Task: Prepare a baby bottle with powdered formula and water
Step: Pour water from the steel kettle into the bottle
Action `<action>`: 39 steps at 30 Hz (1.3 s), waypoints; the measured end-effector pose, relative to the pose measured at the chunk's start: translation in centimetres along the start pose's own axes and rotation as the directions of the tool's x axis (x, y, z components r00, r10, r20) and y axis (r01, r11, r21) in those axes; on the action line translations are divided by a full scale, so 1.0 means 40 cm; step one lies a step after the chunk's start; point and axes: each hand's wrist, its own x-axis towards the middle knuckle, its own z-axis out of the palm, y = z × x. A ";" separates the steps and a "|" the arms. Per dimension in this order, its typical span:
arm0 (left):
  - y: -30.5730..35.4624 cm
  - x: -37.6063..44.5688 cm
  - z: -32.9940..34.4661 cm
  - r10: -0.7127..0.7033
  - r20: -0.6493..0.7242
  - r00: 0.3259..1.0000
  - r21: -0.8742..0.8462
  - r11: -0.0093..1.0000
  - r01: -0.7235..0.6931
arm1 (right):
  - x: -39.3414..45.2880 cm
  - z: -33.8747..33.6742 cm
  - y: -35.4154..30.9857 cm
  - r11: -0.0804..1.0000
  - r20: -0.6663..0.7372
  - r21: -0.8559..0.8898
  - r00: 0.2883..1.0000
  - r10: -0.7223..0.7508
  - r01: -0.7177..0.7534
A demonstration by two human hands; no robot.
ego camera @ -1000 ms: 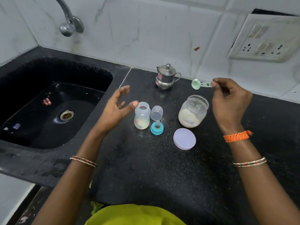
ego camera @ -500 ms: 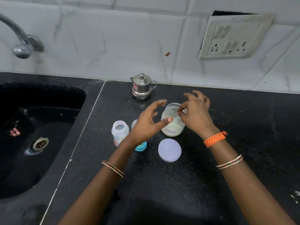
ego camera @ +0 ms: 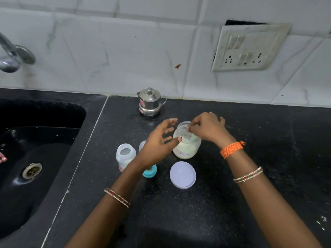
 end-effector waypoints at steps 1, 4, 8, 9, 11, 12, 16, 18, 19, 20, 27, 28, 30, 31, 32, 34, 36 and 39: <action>0.021 0.006 -0.023 0.020 -0.026 0.999 0.008 1.000 -0.020 | 0.000 -0.016 -0.001 0.995 -0.058 0.090 0.998 -0.038 0.043; 0.080 0.041 -0.114 0.091 -0.119 0.989 0.029 0.996 -0.088 | 0.031 -0.063 -0.029 0.898 -0.245 0.384 0.961 -0.126 0.215; 0.057 0.119 -0.263 0.022 -0.200 0.980 0.049 0.999 -0.012 | 0.193 -0.042 -0.064 0.768 -0.147 0.579 0.961 -0.234 0.275; 0.035 0.142 -0.301 0.001 -0.219 0.976 0.095 0.995 0.020 | 0.249 -0.022 -0.064 0.753 -0.074 0.612 0.965 -0.251 0.243; -0.026 0.189 -0.358 -0.058 -0.245 0.968 0.162 0.982 0.100 | 0.343 0.028 -0.056 0.774 0.049 0.607 0.964 -0.262 0.180; -0.060 0.211 -0.376 -0.099 -0.252 0.963 0.191 0.970 0.150 | 0.377 0.055 -0.052 0.789 0.110 0.596 0.958 -0.264 0.149; -0.190 0.270 -0.392 -0.260 -0.187 0.947 0.353 0.882 0.312 | 0.435 0.134 -0.070 0.808 0.279 0.579 0.907 -0.316 0.104; -0.224 0.299 -0.381 -0.293 -0.135 0.947 0.424 0.847 0.322 | 0.456 0.146 -0.083 0.773 0.250 0.618 0.896 -0.367 0.144; -0.227 0.313 -0.375 -0.285 -0.124 0.951 0.442 0.842 0.310 | 0.465 0.146 -0.087 0.750 0.223 0.644 0.900 -0.374 0.152; -0.229 0.330 -0.371 -0.270 -0.112 0.956 0.431 0.854 0.292 | 0.475 0.142 -0.091 0.720 0.193 0.676 0.906 -0.377 0.156; -0.167 0.354 -0.364 -0.148 -0.110 0.983 0.518 0.835 0.183 | 0.457 0.109 -0.114 0.681 -0.005 0.691 0.944 -0.330 0.242; -0.162 0.346 -0.366 -0.129 -0.119 0.984 0.534 0.828 0.173 | 0.447 0.104 -0.118 0.672 -0.017 0.700 0.946 -0.324 0.243; -0.136 0.319 -0.366 -0.089 -0.134 0.987 0.521 0.841 0.147 | 0.414 0.078 -0.131 0.639 -0.039 0.731 0.949 -0.313 0.240; -0.114 0.303 -0.365 -0.062 -0.148 0.987 0.506 0.853 0.130 | 0.391 0.059 -0.139 0.620 -0.057 0.745 0.949 -0.310 0.247; -0.092 0.288 -0.366 -0.024 -0.154 0.988 0.488 0.868 0.097 | 0.365 0.037 -0.149 0.599 -0.087 0.756 0.947 -0.309 0.264; -0.036 0.256 -0.365 0.047 -0.153 0.987 0.437 0.899 0.025 | 0.309 -0.005 -0.171 0.561 -0.179 0.764 0.940 -0.292 0.319; 0.027 0.214 -0.361 0.117 -0.163 0.980 0.420 0.907 -0.038 | 0.238 -0.044 -0.192 0.516 -0.275 0.774 0.929 -0.246 0.366; 0.104 0.135 -0.354 0.143 -0.129 0.981 0.379 0.922 -0.084 | 0.141 -0.077 -0.205 0.441 -0.333 0.810 0.922 -0.197 0.387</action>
